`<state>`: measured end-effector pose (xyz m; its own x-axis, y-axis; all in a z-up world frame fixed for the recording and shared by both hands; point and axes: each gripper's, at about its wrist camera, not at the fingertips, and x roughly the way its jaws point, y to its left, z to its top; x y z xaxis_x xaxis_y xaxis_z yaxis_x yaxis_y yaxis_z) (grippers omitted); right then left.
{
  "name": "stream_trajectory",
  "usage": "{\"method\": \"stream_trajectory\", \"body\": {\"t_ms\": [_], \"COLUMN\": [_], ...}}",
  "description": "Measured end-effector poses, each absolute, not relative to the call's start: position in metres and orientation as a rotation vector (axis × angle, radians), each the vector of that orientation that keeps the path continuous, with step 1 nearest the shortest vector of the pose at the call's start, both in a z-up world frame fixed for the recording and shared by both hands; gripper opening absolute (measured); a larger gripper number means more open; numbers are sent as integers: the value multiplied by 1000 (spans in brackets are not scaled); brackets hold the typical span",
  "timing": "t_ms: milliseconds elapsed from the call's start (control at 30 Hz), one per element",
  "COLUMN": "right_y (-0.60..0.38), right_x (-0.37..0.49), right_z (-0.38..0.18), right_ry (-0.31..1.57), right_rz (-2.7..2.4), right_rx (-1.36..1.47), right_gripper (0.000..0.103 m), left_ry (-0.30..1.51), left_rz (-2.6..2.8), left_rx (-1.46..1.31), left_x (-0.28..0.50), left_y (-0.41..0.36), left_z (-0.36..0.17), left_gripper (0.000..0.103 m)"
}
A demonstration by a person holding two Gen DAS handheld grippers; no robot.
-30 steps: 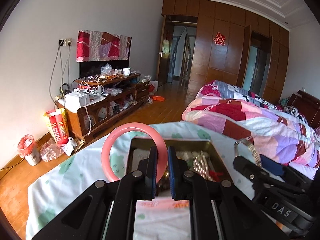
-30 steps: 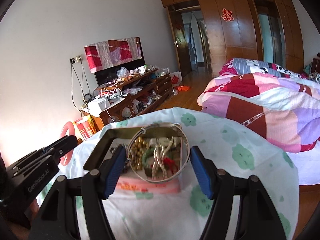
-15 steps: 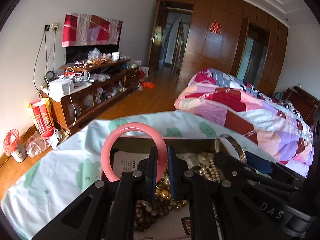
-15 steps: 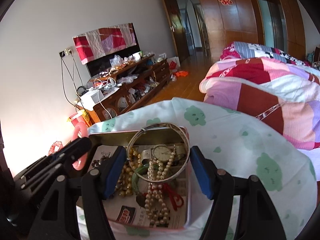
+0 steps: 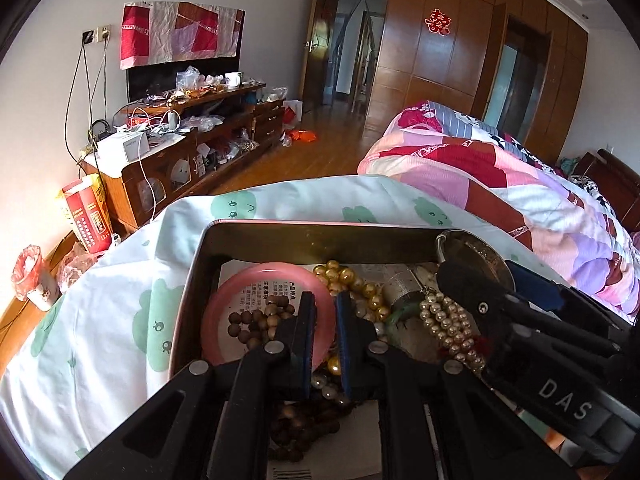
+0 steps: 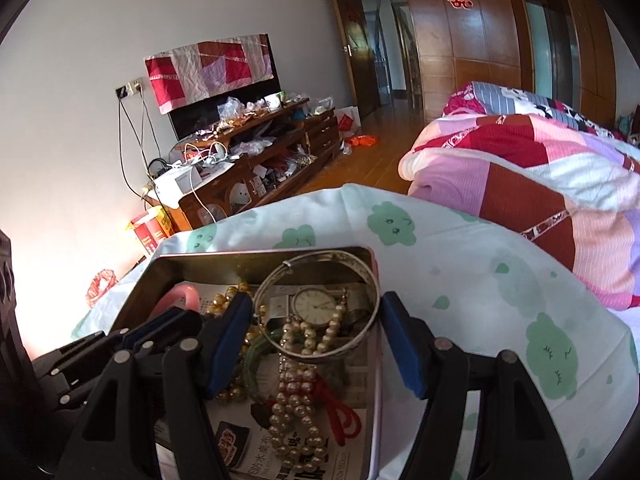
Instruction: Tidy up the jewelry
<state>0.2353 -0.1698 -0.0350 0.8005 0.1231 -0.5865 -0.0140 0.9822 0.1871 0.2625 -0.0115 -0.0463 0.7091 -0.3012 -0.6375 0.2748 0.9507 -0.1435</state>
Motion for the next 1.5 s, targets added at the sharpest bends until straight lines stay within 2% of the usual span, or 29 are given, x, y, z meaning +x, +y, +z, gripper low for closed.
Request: {"method": "stream_trajectory", "body": {"t_ms": [233,400,500,567,600,633,667,733,767,1033,1100,1500], "right_y": [-173,-179,-186,-188,-188,-189,-189,-189,-188,-194,-196,-180], "right_x": [238,235,227,219,214,211,206,201,199,187,176,130], "right_z": [-35,-35,-30,-23,-19,-17,-14,-11,-10,-12,-13,-11], "right_ry": [630,613,559,503,468,437,404,360,343,326,300,227], "right_rz": [107,126,111,79,55,30,-1,-42,-64,-123,-128,-175], "right_rx": [200,258,293,296,293,288,283,274,268,337,351,250], "right_gripper": [77,78,78,79,84,91,94,97,98,99,102,103], "left_ry": [712,711,705,682,669,651,633,581,562,511,502,374], "left_rz": [-291,-280,-263,-251,-249,-244,-238,-209,-198,-119,-95,-25], "left_rx": [-10,1,5,-13,-24,-38,-47,-65,-72,-127,-127,-32], "left_x": [263,262,262,259,257,255,253,246,243,220,213,165], "left_y": [-13,-15,-14,-11,-9,-7,-5,0,2,17,20,19], "left_z": [-47,-48,-47,-45,-43,-41,-39,-33,-31,-26,-26,-20], "left_gripper": [11,12,19,25,27,37,51,68,71,73,73,74]}}
